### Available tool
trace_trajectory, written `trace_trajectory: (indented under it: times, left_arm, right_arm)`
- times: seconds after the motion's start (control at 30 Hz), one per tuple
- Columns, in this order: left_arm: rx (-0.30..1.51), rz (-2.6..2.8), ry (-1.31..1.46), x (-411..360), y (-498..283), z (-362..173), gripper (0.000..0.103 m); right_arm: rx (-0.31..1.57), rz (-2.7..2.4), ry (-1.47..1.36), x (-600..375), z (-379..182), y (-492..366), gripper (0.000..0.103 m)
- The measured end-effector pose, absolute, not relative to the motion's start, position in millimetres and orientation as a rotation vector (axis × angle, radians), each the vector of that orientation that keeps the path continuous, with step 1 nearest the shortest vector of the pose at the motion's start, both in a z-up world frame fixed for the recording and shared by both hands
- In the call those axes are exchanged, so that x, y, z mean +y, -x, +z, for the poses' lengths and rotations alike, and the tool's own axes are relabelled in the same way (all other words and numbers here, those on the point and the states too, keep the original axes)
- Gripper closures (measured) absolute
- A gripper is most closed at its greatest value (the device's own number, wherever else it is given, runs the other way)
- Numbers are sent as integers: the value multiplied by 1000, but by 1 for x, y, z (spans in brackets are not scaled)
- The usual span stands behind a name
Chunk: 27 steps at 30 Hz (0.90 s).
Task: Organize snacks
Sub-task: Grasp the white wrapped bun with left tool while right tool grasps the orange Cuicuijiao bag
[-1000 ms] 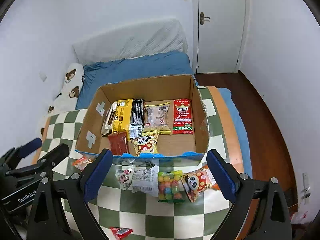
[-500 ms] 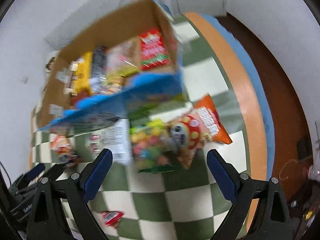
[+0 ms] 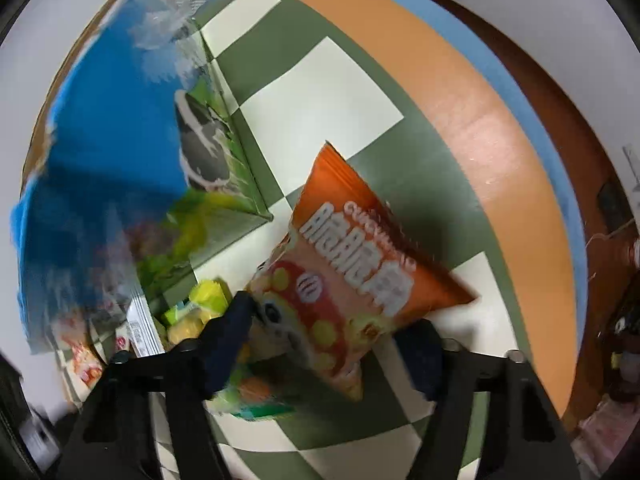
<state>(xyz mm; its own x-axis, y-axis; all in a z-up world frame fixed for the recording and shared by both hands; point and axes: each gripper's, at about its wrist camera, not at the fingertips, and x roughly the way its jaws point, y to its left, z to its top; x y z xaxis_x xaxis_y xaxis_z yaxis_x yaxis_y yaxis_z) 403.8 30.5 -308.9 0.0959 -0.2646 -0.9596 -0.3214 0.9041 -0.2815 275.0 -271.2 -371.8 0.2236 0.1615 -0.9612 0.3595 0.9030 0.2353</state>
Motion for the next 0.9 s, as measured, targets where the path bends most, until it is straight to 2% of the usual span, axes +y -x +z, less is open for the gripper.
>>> trace_trajectory:
  times: [0.17, 0.4, 0.43, 0.5, 0.57, 0.77, 0.83, 0.9]
  left_arm:
    - [1517, 48, 364, 13, -404, -326, 14]
    - [1619, 62, 244, 42, -367, -345, 14]
    - [1635, 65, 270, 50, -361, -345, 14]
    - [1641, 64, 347, 62, -353, -339, 14]
    - [1630, 66, 459, 71, -352, -333, 14]
    - [1599, 129, 640, 64, -390, -345, 14]
    - [1547, 157, 605, 59, -397, -347, 19]
    - [1535, 150, 496, 52, -401, -345, 46]
  right_arm:
    - [1395, -106, -392, -274, -372, -260, 39]
    - [1475, -29, -282, -270, -373, -243, 38]
    - [1486, -24, -278, -270, -374, -242, 37]
    - [1499, -19, -289, -269, -374, -242, 26]
    - [1488, -22, -314, -276, -374, -239, 21]
    - [1448, -91, -469, -287, -374, -253, 20]
    - [1445, -132, -521, -291, -383, -258, 20]
    - [1445, -154, -538, -293, -389, -260, 25]
